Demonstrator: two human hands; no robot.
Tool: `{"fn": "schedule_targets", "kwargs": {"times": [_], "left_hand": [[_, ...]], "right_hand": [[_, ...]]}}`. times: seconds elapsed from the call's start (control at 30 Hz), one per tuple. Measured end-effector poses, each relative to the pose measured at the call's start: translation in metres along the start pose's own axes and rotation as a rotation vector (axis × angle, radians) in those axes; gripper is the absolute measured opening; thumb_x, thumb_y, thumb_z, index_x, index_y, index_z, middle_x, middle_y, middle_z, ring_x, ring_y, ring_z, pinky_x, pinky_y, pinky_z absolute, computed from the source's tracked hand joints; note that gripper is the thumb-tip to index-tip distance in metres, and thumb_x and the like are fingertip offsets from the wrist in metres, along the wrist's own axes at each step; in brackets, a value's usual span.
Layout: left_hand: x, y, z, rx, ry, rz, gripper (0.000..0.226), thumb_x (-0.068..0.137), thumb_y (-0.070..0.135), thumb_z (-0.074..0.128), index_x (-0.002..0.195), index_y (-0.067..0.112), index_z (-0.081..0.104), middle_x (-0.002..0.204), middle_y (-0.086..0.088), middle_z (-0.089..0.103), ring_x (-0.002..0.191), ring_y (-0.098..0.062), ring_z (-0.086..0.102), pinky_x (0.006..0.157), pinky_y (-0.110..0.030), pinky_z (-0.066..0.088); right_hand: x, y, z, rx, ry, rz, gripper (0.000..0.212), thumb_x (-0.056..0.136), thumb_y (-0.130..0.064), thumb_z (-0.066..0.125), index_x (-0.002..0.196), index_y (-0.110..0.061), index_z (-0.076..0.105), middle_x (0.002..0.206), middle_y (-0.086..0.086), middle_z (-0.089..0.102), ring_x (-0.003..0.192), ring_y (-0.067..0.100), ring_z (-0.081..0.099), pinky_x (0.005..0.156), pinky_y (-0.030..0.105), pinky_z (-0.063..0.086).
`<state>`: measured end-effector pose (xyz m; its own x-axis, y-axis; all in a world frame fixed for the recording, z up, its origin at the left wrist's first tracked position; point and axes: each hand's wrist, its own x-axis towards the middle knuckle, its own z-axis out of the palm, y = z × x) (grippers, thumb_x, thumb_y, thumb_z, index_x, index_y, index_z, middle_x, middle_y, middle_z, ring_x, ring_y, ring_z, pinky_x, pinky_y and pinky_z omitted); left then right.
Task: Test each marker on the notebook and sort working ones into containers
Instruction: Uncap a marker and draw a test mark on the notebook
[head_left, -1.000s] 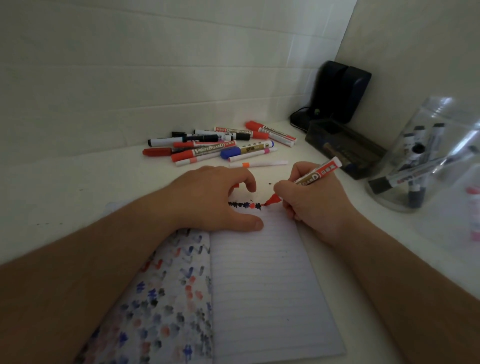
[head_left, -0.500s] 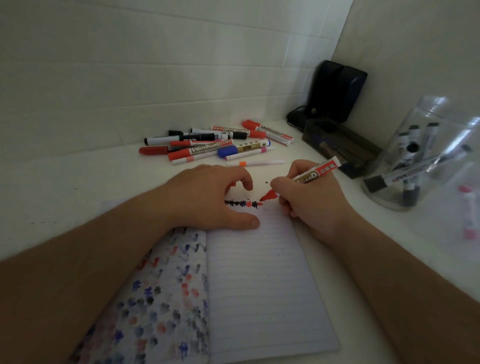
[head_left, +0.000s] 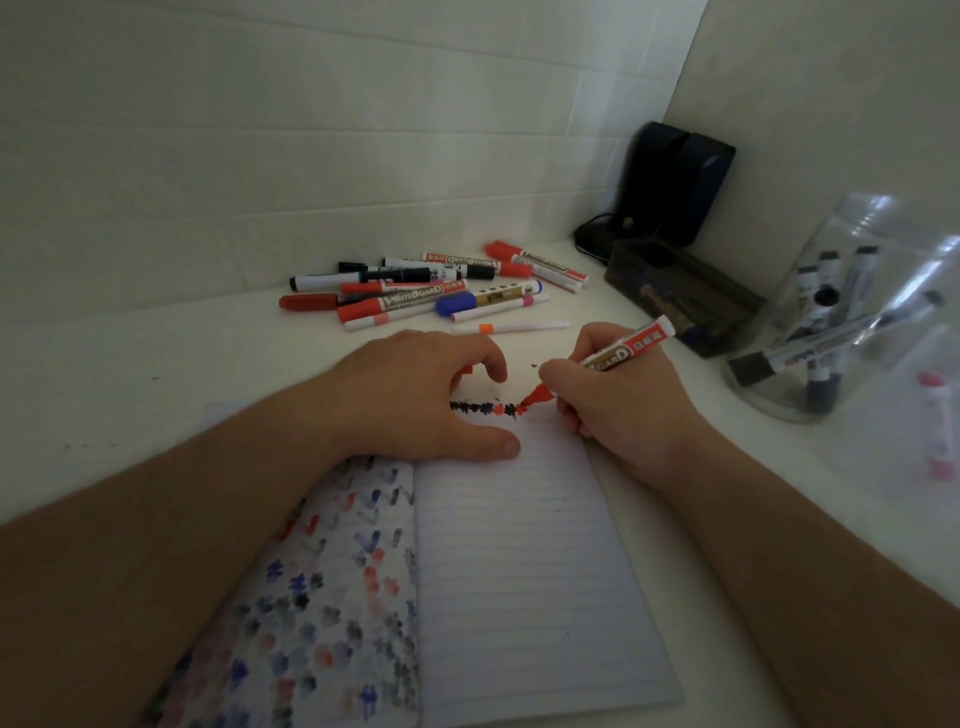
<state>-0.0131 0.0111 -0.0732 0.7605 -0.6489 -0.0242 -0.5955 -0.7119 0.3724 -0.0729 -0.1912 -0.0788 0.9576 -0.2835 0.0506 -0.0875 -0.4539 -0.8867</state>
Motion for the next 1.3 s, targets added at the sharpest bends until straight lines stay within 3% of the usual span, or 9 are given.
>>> {"fn": "schedule_targets", "kwargs": {"times": [0.1,0.2,0.3,0.53,0.7,0.83,1.0,1.1,1.3], "left_hand": [[-0.002,0.000,0.002,-0.011,0.025,0.004,0.065,0.075,0.079,0.065,0.130,0.056,0.040,0.109,0.022,0.054,0.098,0.000,0.054,0.087,-0.034,0.052],[-0.003,-0.003,0.003,-0.165,0.138,0.020,0.040,0.101,0.042,0.055,0.136,0.042,0.038,0.108,0.014,0.060,0.092,-0.003,0.058,0.081,-0.032,0.052],[-0.001,-0.006,0.003,-0.261,0.223,0.079,0.021,0.107,0.019,0.046,0.123,0.031,0.044,0.105,0.017,0.065,0.094,0.001,0.060,0.079,-0.025,0.047],[0.001,-0.005,0.003,-0.244,0.208,0.123,0.015,0.106,0.025,0.052,0.119,0.031,0.053,0.107,0.021,0.067,0.101,0.007,0.059,0.083,-0.015,0.044],[0.002,-0.004,0.003,-0.197,0.193,0.124,0.020,0.105,0.028,0.052,0.124,0.030,0.055,0.113,0.015,0.067,0.104,-0.005,0.061,0.090,-0.029,0.049],[0.002,-0.003,0.003,-0.111,0.210,0.160,0.020,0.105,0.032,0.051,0.124,0.034,0.058,0.104,0.013,0.063,0.093,-0.003,0.057,0.077,-0.026,0.044],[0.001,-0.006,0.002,-0.212,0.376,0.284,0.035,0.107,0.041,0.043,0.136,0.031,0.060,0.110,0.015,0.067,0.100,-0.002,0.058,0.086,-0.026,0.047],[0.001,0.001,-0.001,-0.325,0.488,0.288,0.024,0.109,0.034,0.042,0.121,0.031,0.063,0.091,0.025,0.061,0.084,0.005,0.056,0.072,-0.021,0.041],[0.003,0.013,-0.012,-0.489,0.541,0.240,0.027,0.103,0.033,0.043,0.097,0.024,0.067,0.073,0.003,0.057,0.069,-0.014,0.050,0.064,-0.036,0.040]], "right_hand": [[-0.001,-0.002,0.000,0.026,-0.013,0.003,0.027,0.083,-0.011,0.074,0.064,-0.016,0.055,0.059,0.007,0.064,0.052,0.018,0.060,0.056,0.032,0.049],[0.000,-0.003,-0.003,0.250,0.020,0.013,0.032,0.086,-0.007,0.074,0.063,-0.018,0.055,0.055,0.008,0.055,0.045,0.018,0.045,0.045,0.027,0.038],[-0.003,-0.006,-0.012,0.543,-0.069,-0.014,0.025,0.090,-0.011,0.078,0.071,-0.020,0.063,0.060,0.007,0.054,0.047,0.017,0.036,0.041,0.024,0.029],[-0.001,-0.006,-0.009,0.702,-0.193,0.049,0.016,0.099,-0.020,0.058,0.087,-0.015,0.067,0.073,0.007,0.063,0.055,0.015,0.045,0.042,0.022,0.029],[-0.001,-0.004,-0.009,0.755,-0.211,0.087,0.031,0.096,-0.021,0.044,0.087,-0.010,0.071,0.073,0.010,0.065,0.056,0.018,0.046,0.039,0.021,0.031],[0.000,-0.006,-0.008,0.722,-0.276,0.100,0.041,0.084,-0.028,0.046,0.094,-0.005,0.078,0.081,0.017,0.072,0.054,0.020,0.048,0.041,0.020,0.027],[0.000,-0.011,-0.007,0.773,-0.264,0.133,0.049,0.099,-0.026,0.033,0.104,-0.001,0.075,0.081,0.017,0.072,0.050,0.019,0.045,0.040,0.020,0.022],[-0.006,-0.020,-0.002,0.887,-0.270,0.135,0.037,0.100,-0.022,0.038,0.095,-0.011,0.073,0.074,0.012,0.065,0.049,0.016,0.043,0.038,0.019,0.020],[-0.012,-0.028,0.012,1.075,-0.248,0.226,0.026,0.096,-0.014,0.040,0.092,-0.012,0.066,0.071,0.013,0.065,0.053,0.015,0.049,0.036,0.017,0.026]]}}
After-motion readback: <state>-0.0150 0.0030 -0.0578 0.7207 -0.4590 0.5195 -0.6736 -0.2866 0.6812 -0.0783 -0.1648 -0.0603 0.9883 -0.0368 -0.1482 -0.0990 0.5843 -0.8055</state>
